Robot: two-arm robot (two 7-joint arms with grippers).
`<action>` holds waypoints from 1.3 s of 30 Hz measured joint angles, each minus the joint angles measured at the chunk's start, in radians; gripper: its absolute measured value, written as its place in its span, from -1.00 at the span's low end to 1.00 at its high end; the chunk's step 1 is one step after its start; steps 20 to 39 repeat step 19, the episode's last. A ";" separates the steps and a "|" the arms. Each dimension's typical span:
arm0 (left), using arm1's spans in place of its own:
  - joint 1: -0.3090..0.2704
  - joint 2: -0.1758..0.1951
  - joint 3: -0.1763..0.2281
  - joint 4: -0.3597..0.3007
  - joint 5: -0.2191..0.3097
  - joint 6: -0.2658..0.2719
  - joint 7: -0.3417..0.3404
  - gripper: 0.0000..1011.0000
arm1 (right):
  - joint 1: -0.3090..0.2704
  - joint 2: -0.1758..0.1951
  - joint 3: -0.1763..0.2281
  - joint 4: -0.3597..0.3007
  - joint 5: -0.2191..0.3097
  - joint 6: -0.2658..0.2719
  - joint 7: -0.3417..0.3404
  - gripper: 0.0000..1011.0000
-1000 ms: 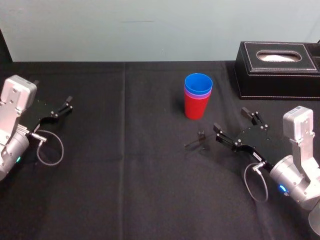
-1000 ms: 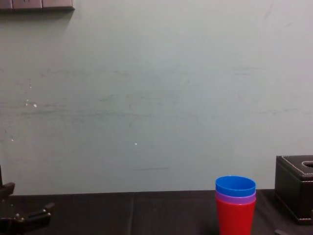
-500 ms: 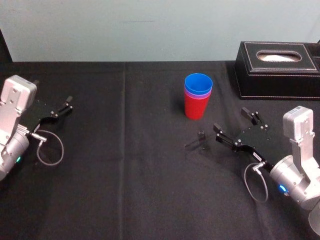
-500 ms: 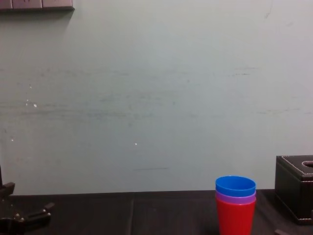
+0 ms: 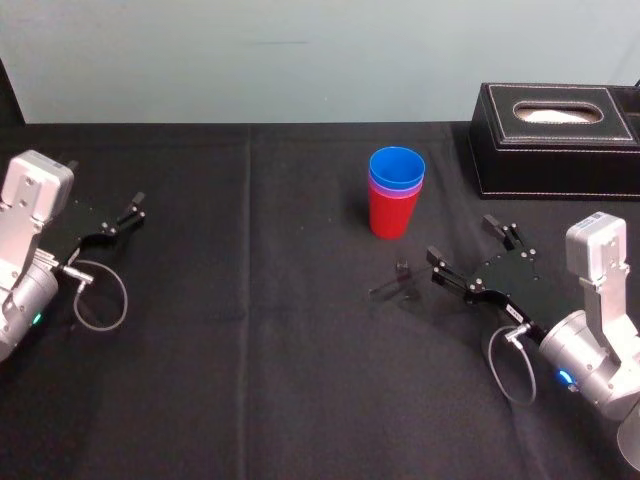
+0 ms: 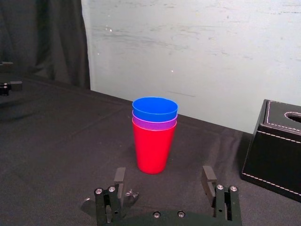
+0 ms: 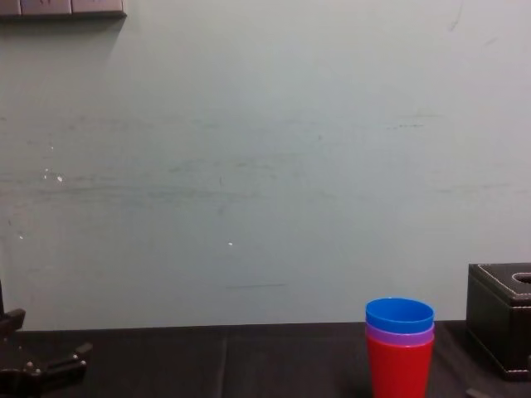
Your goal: Stack the three plastic cups sequentially using one hand.
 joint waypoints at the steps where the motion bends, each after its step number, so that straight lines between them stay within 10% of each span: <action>1: 0.000 0.000 0.000 0.000 0.000 0.000 0.000 0.99 | 0.000 0.000 0.000 0.000 0.000 0.000 0.000 0.99; 39: 0.000 0.000 0.000 0.000 0.000 0.000 0.000 0.99 | 0.000 0.000 0.000 0.000 0.000 0.000 0.000 0.99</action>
